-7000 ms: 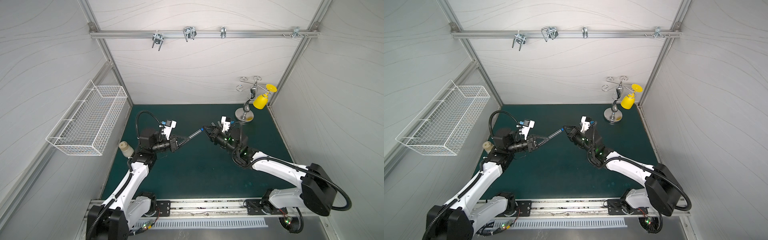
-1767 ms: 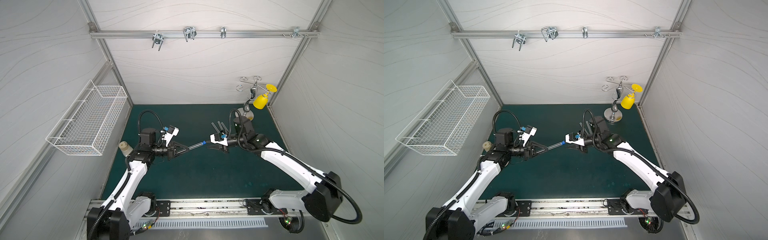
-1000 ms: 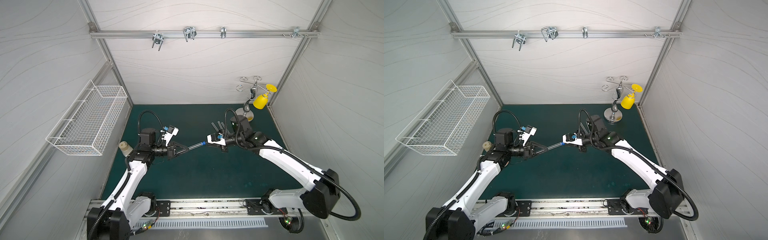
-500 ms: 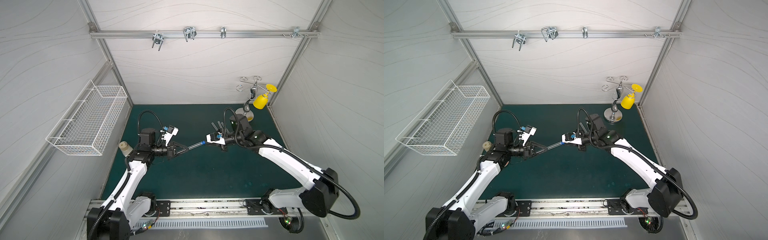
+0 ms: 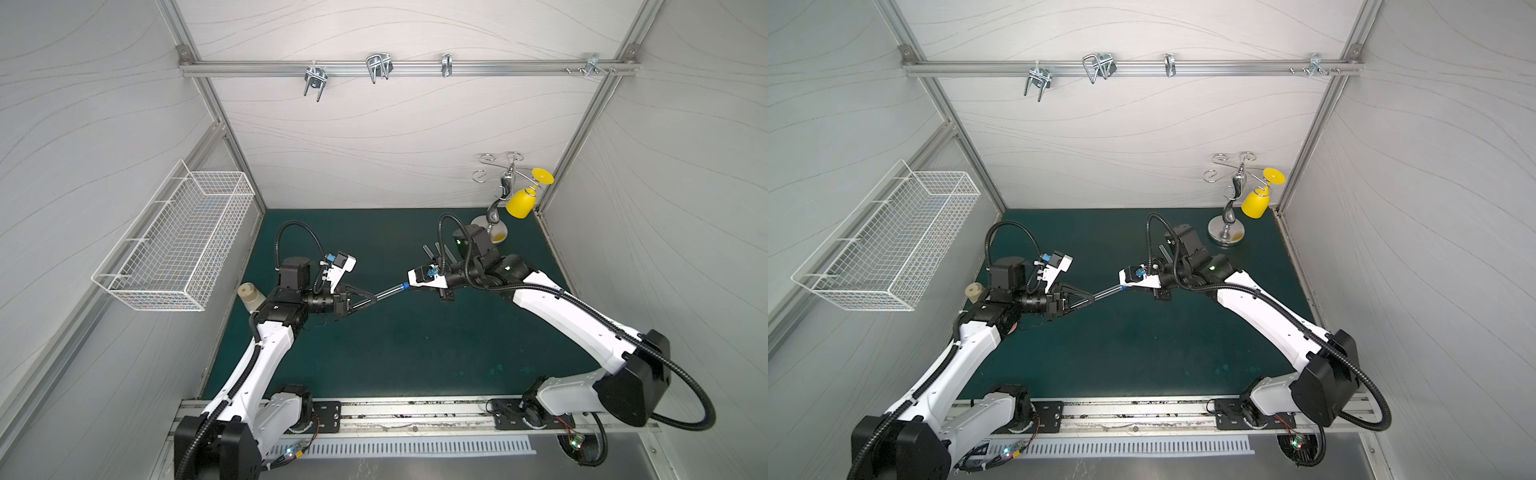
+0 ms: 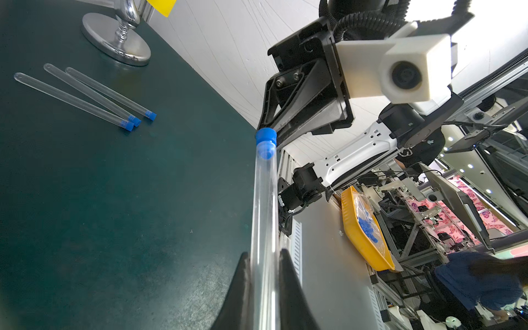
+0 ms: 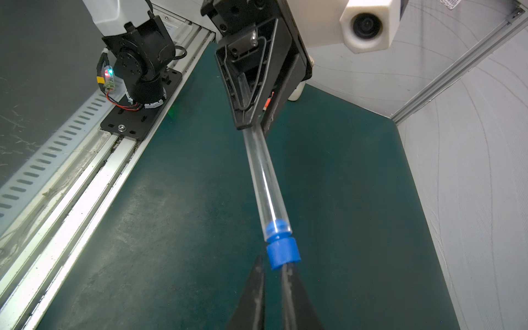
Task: Insert stoppers into test tubes
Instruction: Insert the stopper into the test tube.
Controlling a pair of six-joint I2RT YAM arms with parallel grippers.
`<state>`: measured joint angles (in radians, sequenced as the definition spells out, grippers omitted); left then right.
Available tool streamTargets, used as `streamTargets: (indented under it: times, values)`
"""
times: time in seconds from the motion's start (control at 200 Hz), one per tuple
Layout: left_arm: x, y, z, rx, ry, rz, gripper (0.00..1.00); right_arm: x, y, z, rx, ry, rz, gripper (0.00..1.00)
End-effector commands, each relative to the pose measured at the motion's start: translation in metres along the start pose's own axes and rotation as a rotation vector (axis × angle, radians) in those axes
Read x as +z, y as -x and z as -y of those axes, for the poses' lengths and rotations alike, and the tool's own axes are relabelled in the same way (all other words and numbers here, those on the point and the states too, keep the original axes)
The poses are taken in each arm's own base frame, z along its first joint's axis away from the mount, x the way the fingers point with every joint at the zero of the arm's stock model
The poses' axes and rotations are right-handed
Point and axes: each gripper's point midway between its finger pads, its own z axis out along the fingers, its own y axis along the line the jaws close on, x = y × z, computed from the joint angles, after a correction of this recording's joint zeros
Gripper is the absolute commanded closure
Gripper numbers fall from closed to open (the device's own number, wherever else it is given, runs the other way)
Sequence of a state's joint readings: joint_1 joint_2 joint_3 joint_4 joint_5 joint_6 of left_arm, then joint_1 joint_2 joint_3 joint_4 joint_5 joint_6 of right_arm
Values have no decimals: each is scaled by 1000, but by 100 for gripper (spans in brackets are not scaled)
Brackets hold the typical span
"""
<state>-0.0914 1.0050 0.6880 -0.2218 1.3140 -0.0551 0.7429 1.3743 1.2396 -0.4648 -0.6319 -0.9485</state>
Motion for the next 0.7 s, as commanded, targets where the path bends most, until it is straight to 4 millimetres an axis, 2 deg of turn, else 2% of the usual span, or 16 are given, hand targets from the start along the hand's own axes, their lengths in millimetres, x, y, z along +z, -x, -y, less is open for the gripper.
streamTargets:
  times: [0.0,0.55,0.695]
  values:
    - [5,19,21,160,-59,9,100,16,62,-43,-135,198,249,86]
    - [6,19,24,166,-81,3,100,14,80,-50,-132,267,382,87]
    - [6,22,24,161,-79,5,100,20,80,-54,-122,277,387,87]
